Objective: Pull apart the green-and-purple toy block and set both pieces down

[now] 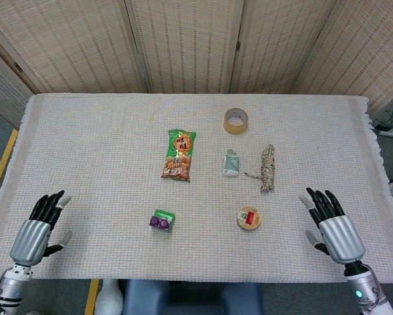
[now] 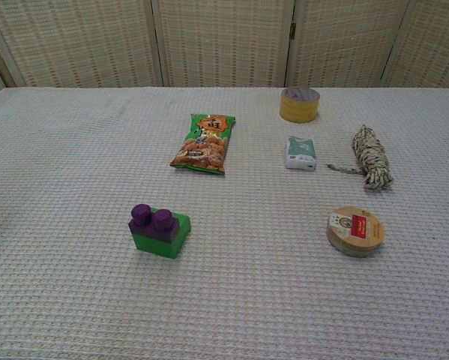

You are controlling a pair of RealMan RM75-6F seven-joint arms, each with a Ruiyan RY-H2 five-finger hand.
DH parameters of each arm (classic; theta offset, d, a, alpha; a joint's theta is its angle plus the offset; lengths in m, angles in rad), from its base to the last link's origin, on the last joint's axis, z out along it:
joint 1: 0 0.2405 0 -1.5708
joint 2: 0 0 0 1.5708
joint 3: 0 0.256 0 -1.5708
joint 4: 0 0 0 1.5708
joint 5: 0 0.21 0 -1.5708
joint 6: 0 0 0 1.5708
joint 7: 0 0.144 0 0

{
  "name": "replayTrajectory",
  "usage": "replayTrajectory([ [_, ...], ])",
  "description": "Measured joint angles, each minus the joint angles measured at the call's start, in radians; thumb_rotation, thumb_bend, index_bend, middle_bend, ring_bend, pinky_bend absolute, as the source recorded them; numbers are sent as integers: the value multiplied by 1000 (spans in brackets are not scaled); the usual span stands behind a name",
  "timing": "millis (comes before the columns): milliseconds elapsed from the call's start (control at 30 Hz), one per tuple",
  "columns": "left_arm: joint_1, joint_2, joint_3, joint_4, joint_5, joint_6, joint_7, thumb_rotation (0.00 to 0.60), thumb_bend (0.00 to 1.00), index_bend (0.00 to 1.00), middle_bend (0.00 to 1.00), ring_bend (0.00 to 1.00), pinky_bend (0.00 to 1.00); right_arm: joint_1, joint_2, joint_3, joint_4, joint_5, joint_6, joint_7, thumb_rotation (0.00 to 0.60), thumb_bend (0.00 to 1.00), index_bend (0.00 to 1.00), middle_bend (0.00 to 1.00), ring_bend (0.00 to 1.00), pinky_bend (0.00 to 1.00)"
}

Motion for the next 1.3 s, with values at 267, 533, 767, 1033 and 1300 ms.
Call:
replayTrajectory([
  [267, -2, -4, 14, -9, 16, -8, 17, 600, 405, 0, 0, 0, 0, 7, 4, -2, -2, 5, -20, 2, 600, 399, 0, 0, 0, 0],
  [533, -22, -26, 41, -14, 69, -31, -1, 600, 405, 77, 0, 0, 0, -13, 22, -7, -10, -19, 34, 36, 600, 398, 0, 0, 0, 0],
  [767, -64, -39, 42, -99, 71, -113, 105, 600, 403, 218, 0, 0, 0, -13, 27, -9, -10, -25, 32, 45, 600, 398, 0, 0, 0, 0],
  [1033, -115, -93, -2, -185, 8, -184, 40, 600, 404, 336, 0, 0, 0, -13, 37, -6, -14, -21, 31, 65, 600, 399, 0, 0, 0, 0],
  [1300, -176, -201, -63, -223, -93, -277, 177, 600, 404, 317, 0, 0, 0, -9, 47, 0, -17, -6, 20, 86, 600, 398, 0, 0, 0, 0],
])
